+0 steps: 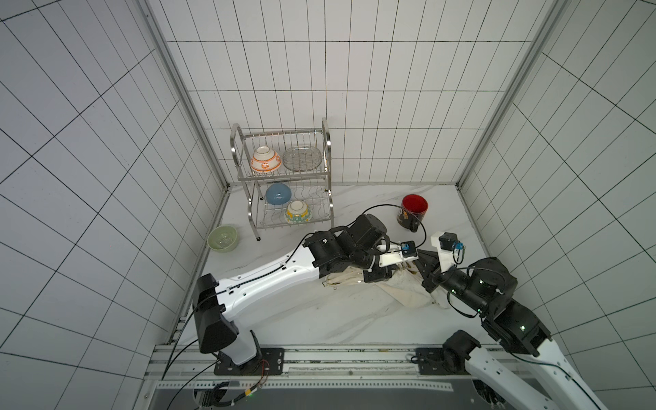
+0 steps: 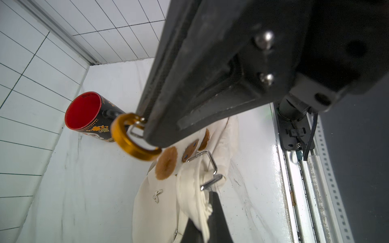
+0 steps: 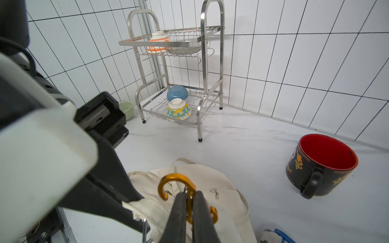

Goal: Remove the decoration from the bag
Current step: Remove the decoration item from the bag, then place the decoration item at the center of the board.

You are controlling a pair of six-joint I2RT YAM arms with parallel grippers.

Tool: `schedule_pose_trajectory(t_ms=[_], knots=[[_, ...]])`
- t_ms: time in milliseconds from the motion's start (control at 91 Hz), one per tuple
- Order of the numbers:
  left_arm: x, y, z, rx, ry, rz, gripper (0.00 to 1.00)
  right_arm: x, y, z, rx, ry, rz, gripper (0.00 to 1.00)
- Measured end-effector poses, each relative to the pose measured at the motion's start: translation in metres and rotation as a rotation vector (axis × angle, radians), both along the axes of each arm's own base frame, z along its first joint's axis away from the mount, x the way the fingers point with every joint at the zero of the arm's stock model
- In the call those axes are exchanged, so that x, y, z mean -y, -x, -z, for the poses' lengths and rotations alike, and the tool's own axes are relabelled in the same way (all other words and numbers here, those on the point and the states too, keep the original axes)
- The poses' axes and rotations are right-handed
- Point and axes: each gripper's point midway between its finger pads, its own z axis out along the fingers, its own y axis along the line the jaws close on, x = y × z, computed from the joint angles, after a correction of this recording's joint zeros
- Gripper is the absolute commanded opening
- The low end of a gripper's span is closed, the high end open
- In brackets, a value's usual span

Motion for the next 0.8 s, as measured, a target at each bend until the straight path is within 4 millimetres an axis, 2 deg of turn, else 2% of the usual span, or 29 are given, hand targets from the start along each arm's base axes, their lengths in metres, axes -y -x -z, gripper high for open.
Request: schedule_pose_trajectory(t_ms=[121, 253, 319, 385, 539, 660, 726, 802], knots=[[-0.010, -0.023, 0.000, -0.043, 0.012, -0.089, 0.00, 0.007, 0.005, 0.008, -0.021, 0.025, 0.012, 0.21], [-0.029, -0.066, -0.009, -0.083, 0.073, -0.222, 0.00, 0.009, 0.014, 0.034, -0.111, 0.089, -0.010, 0.28], [-0.036, -0.077, -0.015, -0.102, 0.105, -0.260, 0.00, 0.007, 0.016, 0.048, -0.164, 0.125, -0.028, 0.28], [-0.037, -0.079, -0.024, -0.125, 0.145, -0.266, 0.00, 0.003, 0.015, 0.063, -0.218, 0.164, -0.040, 0.31], [-0.030, -0.064, -0.036, -0.179, 0.199, -0.216, 0.00, -0.005, 0.007, 0.087, -0.297, 0.236, -0.051, 0.40], [-0.026, -0.057, -0.028, -0.216, 0.196, -0.205, 0.00, -0.007, -0.003, 0.093, -0.308, 0.256, -0.026, 0.47], [-0.029, -0.061, -0.021, -0.221, 0.176, -0.238, 0.00, -0.003, -0.011, 0.093, -0.285, 0.261, 0.021, 0.53], [-0.042, -0.075, -0.010, -0.224, 0.136, -0.307, 0.00, 0.008, -0.018, 0.091, -0.251, 0.253, 0.083, 0.58]])
